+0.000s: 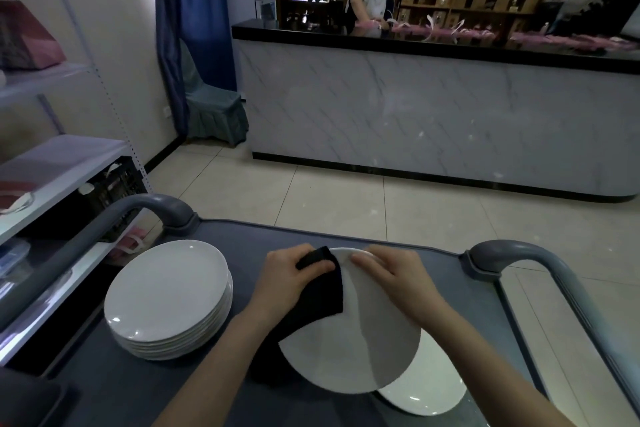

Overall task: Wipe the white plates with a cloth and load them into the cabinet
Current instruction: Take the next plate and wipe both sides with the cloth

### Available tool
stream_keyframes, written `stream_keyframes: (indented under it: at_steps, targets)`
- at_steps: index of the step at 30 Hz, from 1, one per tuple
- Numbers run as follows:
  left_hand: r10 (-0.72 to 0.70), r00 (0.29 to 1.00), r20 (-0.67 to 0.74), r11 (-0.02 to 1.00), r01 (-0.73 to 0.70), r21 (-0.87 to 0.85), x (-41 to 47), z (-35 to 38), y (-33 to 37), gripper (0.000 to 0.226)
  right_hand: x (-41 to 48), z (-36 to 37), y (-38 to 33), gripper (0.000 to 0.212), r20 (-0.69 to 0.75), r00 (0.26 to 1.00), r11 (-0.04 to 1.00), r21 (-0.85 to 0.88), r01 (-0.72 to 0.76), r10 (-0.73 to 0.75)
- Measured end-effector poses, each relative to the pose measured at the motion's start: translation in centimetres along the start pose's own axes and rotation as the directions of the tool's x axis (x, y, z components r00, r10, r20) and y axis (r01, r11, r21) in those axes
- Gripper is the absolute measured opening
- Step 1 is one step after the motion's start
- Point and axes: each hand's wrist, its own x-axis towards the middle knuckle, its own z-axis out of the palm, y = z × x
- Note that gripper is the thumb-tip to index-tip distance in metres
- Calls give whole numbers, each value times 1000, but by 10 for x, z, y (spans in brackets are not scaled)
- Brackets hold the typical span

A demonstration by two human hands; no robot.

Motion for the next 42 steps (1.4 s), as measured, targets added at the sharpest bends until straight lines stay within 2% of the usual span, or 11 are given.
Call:
stream_keyframes:
  at_steps: [2,5,8,17,20,25,29,32,35,39,42]
  targets:
    - [-50,993,-106,998,46,-35,-4,1,-6,33,-5,4,3,36,-134,990,996,89,-21,33]
    - [-203,944,-258,973,165,-162,-16,2,-11,28,-17,15,6,38,-317,905,917,367,-158,284]
    - [-268,936,-230,955,226,-195,-23,0,-15,24,-24,20,12,43,-319,861,871,428,-242,397]
    - [43,989,140,998,-47,31,-3,2,6,32,-16,9,1,34,-63,998,1000,24,3,-1]
    - [-22,999,-27,1000,22,10,-1,-1,6,31,-20,8,0,34,-210,975,991,127,-41,68]
    - [-316,906,-280,942,264,-208,-18,0,-7,30,-29,23,5,46,-396,793,814,543,-204,463]
    - [-367,888,-276,918,298,-261,-34,7,-17,29,-24,8,9,43,-297,894,911,345,-227,335]
    - [-223,945,-238,967,184,-175,-26,2,-14,29,-16,-13,7,9,-164,974,973,193,-125,157]
    - [-55,997,-51,998,53,-39,-15,4,-3,26,-5,-6,-2,17,102,995,995,-101,-2,13]
    - [-65,994,-88,996,59,-67,-13,6,-3,34,-5,2,-4,33,-30,999,1000,7,27,-26]
    - [-185,959,-215,977,157,-143,-22,5,-10,29,-17,12,3,35,-255,959,974,215,-71,126]
